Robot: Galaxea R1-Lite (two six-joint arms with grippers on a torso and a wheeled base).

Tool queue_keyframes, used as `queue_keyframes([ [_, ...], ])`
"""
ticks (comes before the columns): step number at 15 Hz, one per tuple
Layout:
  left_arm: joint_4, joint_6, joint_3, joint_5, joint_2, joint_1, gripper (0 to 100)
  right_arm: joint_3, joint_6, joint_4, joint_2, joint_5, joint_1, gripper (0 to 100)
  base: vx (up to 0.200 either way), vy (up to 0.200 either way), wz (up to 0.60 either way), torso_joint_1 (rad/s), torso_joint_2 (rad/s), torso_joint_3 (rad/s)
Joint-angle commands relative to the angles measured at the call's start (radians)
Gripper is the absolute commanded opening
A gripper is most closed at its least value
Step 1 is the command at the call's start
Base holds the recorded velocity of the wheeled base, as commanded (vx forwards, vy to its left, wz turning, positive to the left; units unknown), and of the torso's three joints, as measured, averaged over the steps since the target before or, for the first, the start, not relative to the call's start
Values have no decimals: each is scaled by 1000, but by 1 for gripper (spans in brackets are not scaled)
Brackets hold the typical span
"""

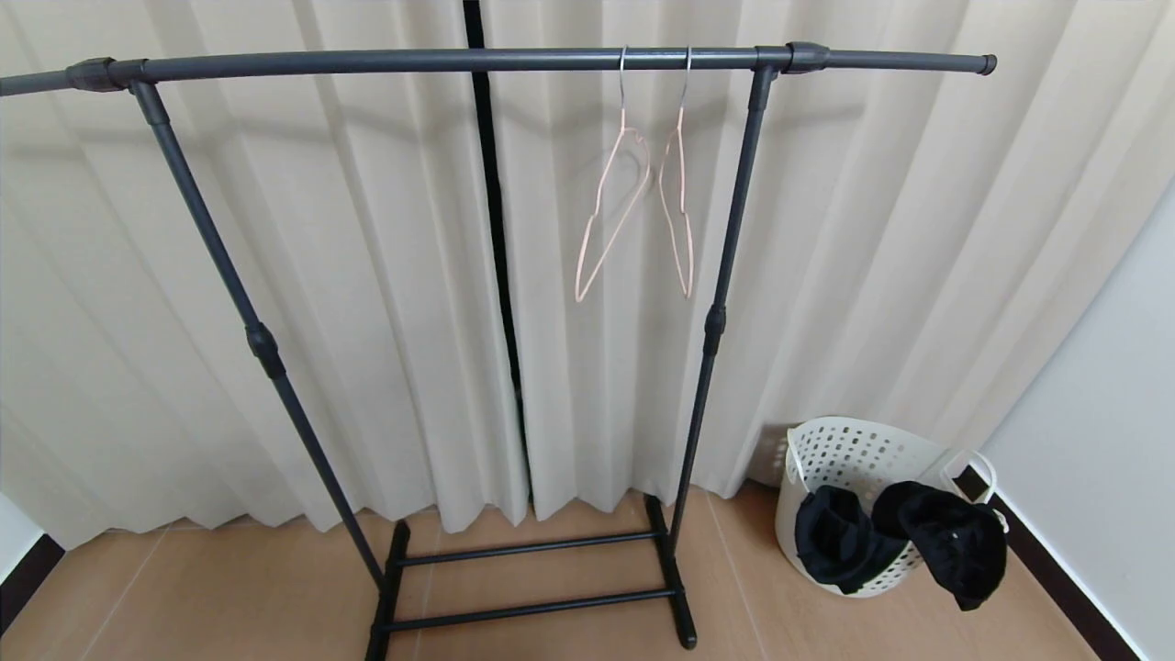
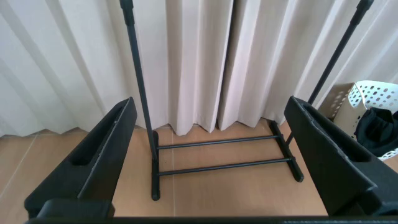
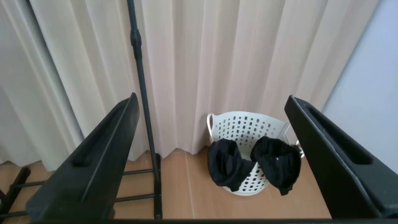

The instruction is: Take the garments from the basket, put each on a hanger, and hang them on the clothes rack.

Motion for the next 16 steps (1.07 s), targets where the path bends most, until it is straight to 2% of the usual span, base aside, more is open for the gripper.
queue_keyframes([
  [1,0,1,0,0,0,0,100,0,0,0,2,1,0,100,0,0,0,0,0,0],
  [4,0,0,0,0,0,0,100,0,-23,1,0,8,0,100,0,0,0,0,0,0],
  [16,0,1,0,0,0,0,100,0,-10,1,2,15,0,100,0,0,0,0,0,0],
])
